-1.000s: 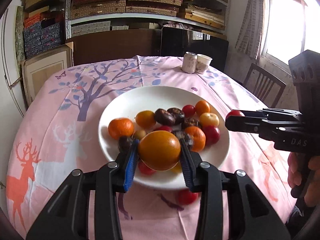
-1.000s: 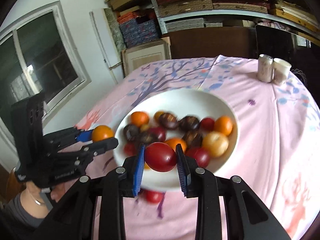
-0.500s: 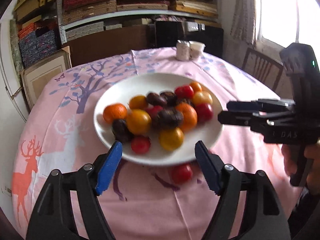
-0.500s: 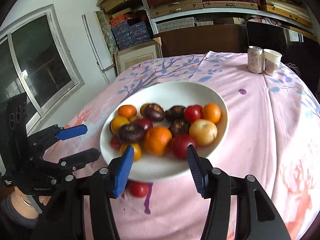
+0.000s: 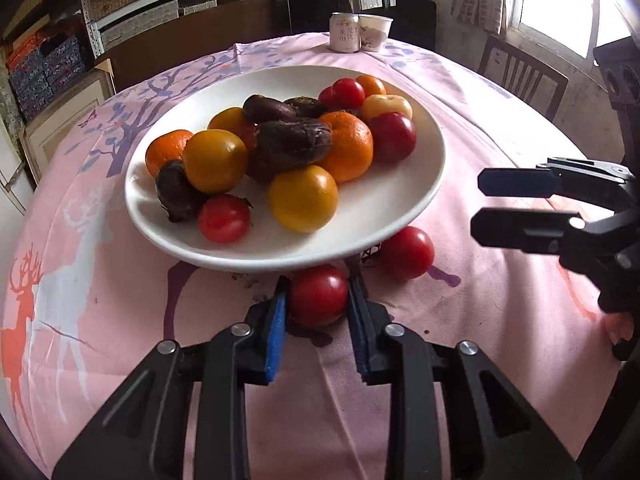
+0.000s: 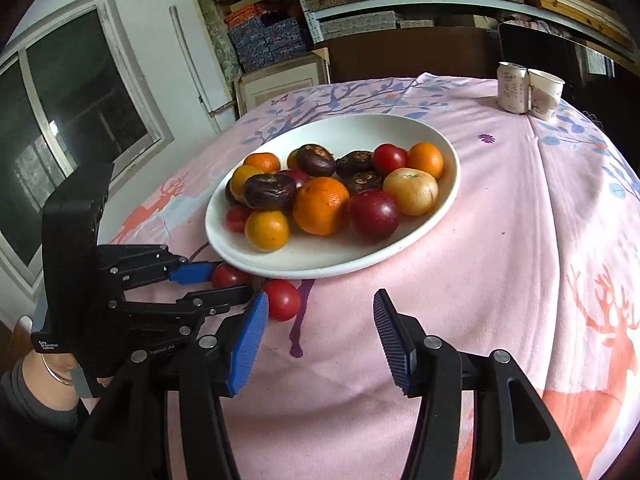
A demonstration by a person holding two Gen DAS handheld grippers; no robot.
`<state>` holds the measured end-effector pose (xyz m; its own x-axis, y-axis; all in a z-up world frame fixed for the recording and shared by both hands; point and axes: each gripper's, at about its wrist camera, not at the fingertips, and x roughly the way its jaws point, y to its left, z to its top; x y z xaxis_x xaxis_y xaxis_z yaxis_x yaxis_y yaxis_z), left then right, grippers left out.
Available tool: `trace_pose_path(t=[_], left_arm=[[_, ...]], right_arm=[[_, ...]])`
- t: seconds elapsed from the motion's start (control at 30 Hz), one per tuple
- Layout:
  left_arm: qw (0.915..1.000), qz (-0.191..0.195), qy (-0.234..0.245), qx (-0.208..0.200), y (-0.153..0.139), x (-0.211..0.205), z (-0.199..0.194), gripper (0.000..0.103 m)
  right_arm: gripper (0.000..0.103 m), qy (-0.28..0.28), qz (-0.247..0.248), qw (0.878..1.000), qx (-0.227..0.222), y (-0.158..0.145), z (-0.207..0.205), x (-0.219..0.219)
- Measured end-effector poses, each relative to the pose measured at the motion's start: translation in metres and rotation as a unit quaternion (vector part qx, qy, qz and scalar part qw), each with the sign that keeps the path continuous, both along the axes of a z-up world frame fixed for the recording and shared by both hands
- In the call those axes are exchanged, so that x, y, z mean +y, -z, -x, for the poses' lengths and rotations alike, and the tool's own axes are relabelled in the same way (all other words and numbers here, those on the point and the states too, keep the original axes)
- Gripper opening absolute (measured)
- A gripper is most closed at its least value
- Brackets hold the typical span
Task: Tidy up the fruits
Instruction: 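Grasp a red cherry tomato with the left tool while the right tool grasps the last red tomato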
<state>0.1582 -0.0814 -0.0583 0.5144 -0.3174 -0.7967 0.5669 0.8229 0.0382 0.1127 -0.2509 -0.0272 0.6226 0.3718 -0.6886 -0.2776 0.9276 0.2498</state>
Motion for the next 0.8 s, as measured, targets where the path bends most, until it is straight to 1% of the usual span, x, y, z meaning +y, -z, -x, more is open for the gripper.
trace_pose_path(t=[0.1,0.27,0.37,0.4,0.43,0.47,0.5,0.6,0.8], left_arm=[[0.9999,0.002,-0.014,-0.002,-0.003,0.005,0.003,0.027],[0.9991,-0.004,-0.040,-0.013,-0.009,0.015,0.008,0.027],[0.9988,-0.002,-0.047,-0.016,-0.011,0.021,0.013,0.027],[0.9987,-0.002,-0.049,-0.016,-0.012,0.023,0.013,0.027],[0.9986,0.000,-0.051,-0.015,-0.012,0.026,0.014,0.027],[0.9985,0.003,-0.053,-0.015,-0.012,0.028,0.015,0.027],[0.9984,0.004,-0.055,-0.014,-0.012,0.030,0.015,0.027],[0.9982,0.009,-0.058,-0.014,-0.013,0.035,0.017,0.027],[0.9979,0.022,-0.058,-0.018,-0.018,0.038,0.023,0.027]], right_arm=[[0.055,-0.026,0.025,0.999,0.005,0.001,-0.002,0.017],[0.055,-0.035,0.059,0.997,0.020,0.006,-0.013,0.041],[0.053,-0.034,0.076,0.996,0.042,0.015,-0.023,0.053],[0.048,-0.032,0.078,0.995,0.048,0.018,-0.027,0.055],[0.038,-0.029,0.079,0.995,0.052,0.020,-0.030,0.056],[0.029,-0.025,0.078,0.996,0.047,0.020,-0.029,0.056],[0.028,-0.028,0.063,0.996,0.048,0.018,-0.029,0.054],[0.028,-0.025,0.062,0.997,0.037,0.015,-0.021,0.052],[0.028,-0.027,0.032,0.999,0.033,0.005,-0.003,0.033]])
